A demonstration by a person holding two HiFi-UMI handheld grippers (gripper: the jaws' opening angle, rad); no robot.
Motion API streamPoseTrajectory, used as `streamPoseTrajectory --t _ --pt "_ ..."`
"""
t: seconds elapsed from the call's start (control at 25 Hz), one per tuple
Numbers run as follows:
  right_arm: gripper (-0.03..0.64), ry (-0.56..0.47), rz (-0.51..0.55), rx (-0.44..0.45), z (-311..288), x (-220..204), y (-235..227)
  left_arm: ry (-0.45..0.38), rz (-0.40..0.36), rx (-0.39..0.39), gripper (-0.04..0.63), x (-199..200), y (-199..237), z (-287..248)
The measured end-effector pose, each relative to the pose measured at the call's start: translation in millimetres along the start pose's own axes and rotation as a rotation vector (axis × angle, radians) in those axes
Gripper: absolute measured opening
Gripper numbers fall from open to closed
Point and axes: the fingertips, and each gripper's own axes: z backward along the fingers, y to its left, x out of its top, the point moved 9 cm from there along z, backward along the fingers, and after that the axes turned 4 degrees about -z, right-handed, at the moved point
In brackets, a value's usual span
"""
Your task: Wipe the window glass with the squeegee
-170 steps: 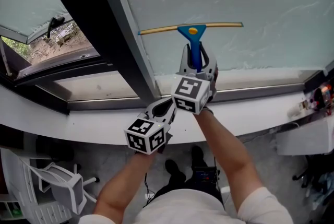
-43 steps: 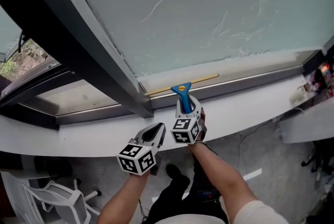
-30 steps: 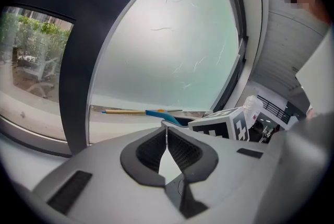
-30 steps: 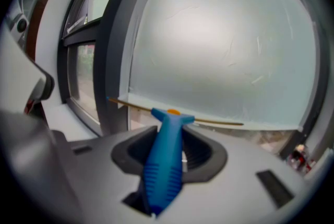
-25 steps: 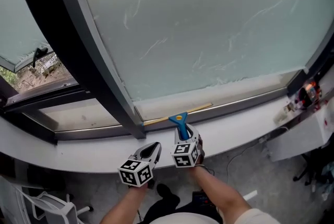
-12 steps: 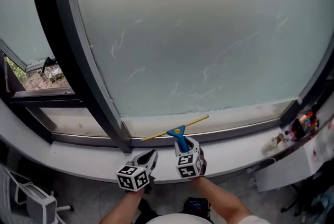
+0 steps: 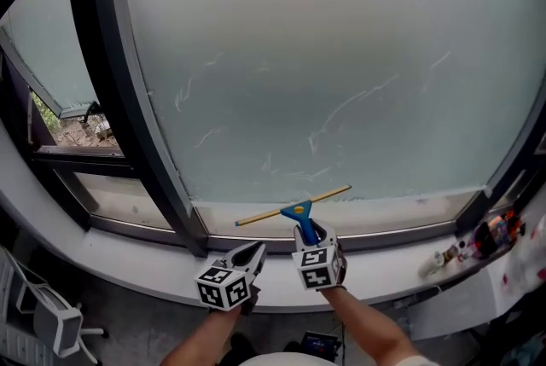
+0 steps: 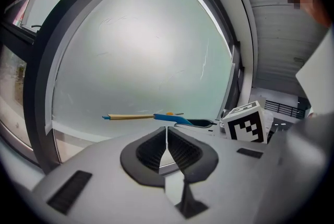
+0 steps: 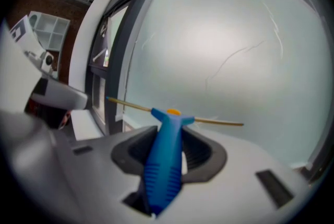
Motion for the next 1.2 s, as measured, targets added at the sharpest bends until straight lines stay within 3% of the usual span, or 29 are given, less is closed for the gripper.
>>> streamPoseTrajectory --t 0.56,0.84,1.2 --pt "0.155 -0.148 -0.089 -0.083 28.3 118.7 -42.2 -0.087 -0.186 -0.131 0.034 99.8 1.1 -15.3" --pt "0.155 -0.245 -0.029 -0.185 44.0 183.5 -79.2 -0.141 -0.268 -0.175 0.034 147.5 -9.1 -29.6" --pt "0.155 -0.391 0.039 -0.209 51.0 274.6 -116.1 -0.260 -0.389 -0.197 0.034 227.5 -45.7 -56.1"
